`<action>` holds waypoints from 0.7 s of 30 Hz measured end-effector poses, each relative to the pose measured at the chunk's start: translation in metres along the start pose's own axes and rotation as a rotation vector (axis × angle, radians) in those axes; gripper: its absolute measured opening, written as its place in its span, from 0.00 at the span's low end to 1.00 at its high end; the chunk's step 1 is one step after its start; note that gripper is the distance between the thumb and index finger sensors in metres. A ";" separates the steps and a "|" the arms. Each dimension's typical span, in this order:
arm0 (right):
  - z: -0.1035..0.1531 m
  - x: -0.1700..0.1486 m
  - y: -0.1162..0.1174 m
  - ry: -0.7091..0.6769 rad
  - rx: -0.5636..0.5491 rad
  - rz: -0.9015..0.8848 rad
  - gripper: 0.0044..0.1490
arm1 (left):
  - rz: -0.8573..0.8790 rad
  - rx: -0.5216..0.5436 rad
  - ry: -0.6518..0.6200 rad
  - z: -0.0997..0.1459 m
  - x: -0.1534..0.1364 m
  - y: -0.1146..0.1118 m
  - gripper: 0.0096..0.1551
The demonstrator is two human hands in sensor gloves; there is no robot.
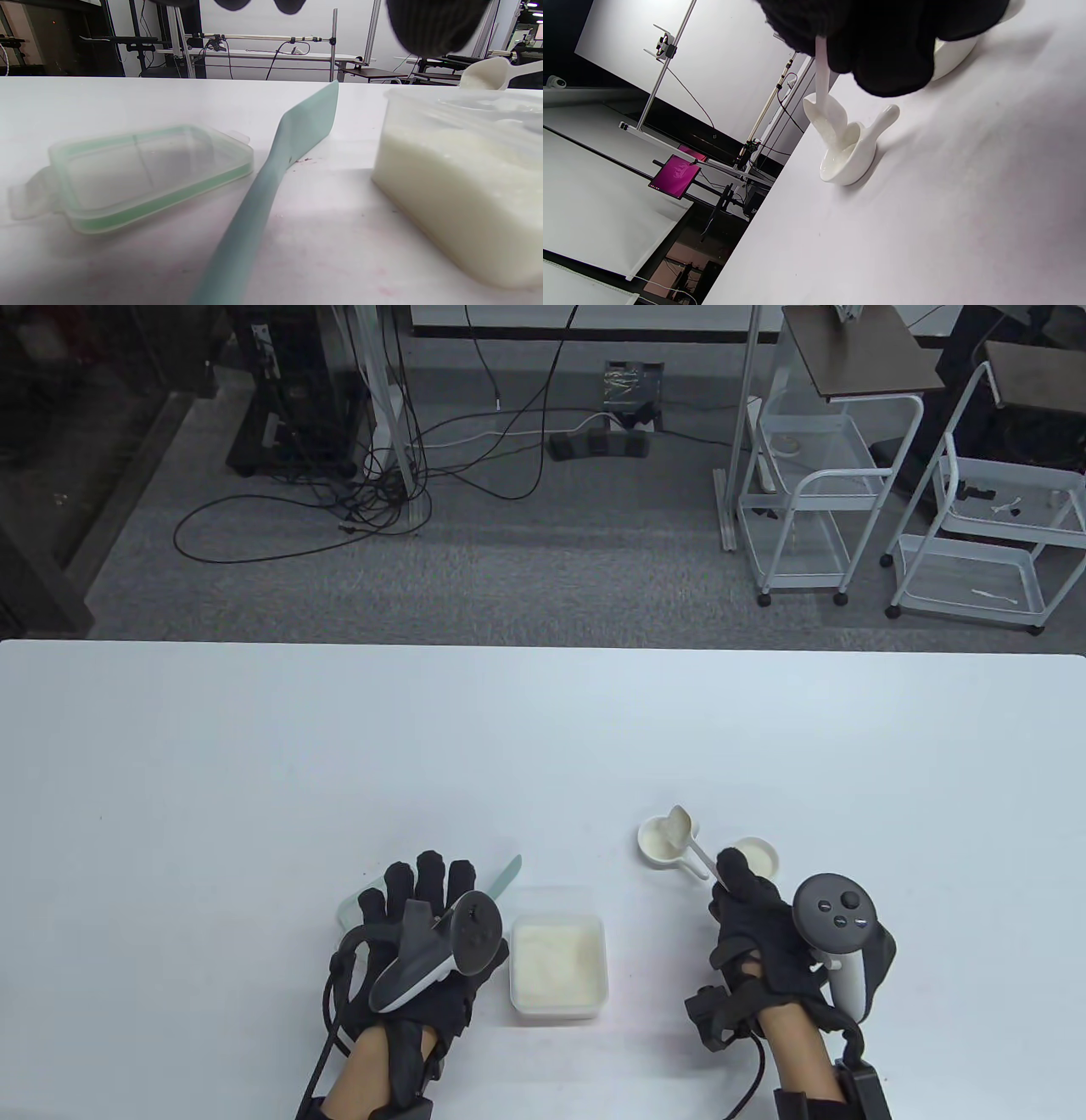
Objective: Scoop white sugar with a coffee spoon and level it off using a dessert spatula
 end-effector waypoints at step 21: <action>0.020 0.052 0.042 -0.411 0.005 0.835 0.32 | -0.016 -0.026 0.006 0.000 0.000 -0.002 0.60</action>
Point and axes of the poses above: the tracker on the back of each hand, its own x axis roughly to the thumb side, its own z axis roughly from the fingertips to the wrist, y = z × x, the point moved 4 cm from there along -z, roughly from the wrist to the fingertips, and after that the axes turned 3 degrees about -y, right-handed, at the moved point
